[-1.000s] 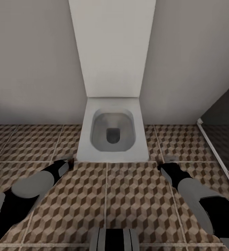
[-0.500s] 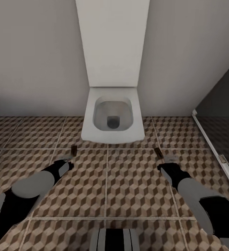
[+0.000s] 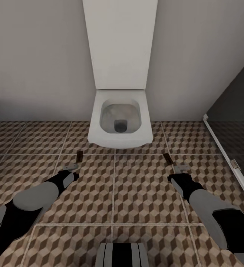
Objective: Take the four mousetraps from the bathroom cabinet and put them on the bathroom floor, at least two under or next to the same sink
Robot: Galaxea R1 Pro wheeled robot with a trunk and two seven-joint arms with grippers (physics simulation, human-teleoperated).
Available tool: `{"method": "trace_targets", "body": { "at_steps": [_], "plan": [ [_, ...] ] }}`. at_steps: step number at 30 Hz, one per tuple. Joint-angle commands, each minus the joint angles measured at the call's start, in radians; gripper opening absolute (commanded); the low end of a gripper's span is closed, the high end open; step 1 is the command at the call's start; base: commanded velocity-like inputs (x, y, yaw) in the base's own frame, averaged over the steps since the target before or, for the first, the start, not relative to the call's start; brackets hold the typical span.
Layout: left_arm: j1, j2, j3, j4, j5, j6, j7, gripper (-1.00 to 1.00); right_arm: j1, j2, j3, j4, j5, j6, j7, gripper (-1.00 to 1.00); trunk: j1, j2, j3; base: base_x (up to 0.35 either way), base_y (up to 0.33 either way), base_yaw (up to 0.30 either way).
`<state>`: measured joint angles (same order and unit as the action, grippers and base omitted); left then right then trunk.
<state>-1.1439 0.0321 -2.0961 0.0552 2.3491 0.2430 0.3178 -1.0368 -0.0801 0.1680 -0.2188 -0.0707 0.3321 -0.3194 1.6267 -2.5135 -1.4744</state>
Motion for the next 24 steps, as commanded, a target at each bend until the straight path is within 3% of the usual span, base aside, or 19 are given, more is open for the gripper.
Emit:
{"method": "trace_targets", "body": {
  "at_steps": [1, 4, 9, 11, 24],
  "plan": [
    [0.000, 0.000, -0.009, 0.000, 0.007, 0.003, 0.003, 1.00, 0.000, -0.001, 0.008, -0.002, -0.008, 0.007, -0.004, 1.00, 0.000, 0.000, -0.001, -0.011, 0.000, 0.000],
    [0.000, -0.001, -0.008, 0.000, 0.007, 0.000, 0.003, 1.00, 0.000, -0.001, 0.008, -0.002, -0.008, 0.007, -0.004, 1.00, 0.000, 0.000, -0.001, -0.007, 0.000, 0.000],
    [-0.029, -0.029, -0.001, -0.012, 0.007, 0.002, -0.002, 1.00, -0.028, 0.000, 0.008, -0.017, -0.015, 0.012, 0.002, 1.00, 0.000, 0.000, -0.001, 0.000, 0.000, 0.000],
    [-0.037, -0.025, -0.002, -0.013, 0.007, 0.002, -0.002, 1.00, -0.040, -0.003, 0.008, -0.016, -0.015, 0.011, 0.002, 1.00, 0.000, 0.000, -0.001, 0.000, 0.000, 0.000],
    [0.036, -0.025, 0.001, -0.051, 0.007, 0.002, 0.000, 1.00, 0.018, -0.003, 0.010, -0.007, -0.006, 0.003, 0.001, 1.00, 0.000, 0.000, -0.001, -0.013, 0.000, 0.000]
  ]
}}
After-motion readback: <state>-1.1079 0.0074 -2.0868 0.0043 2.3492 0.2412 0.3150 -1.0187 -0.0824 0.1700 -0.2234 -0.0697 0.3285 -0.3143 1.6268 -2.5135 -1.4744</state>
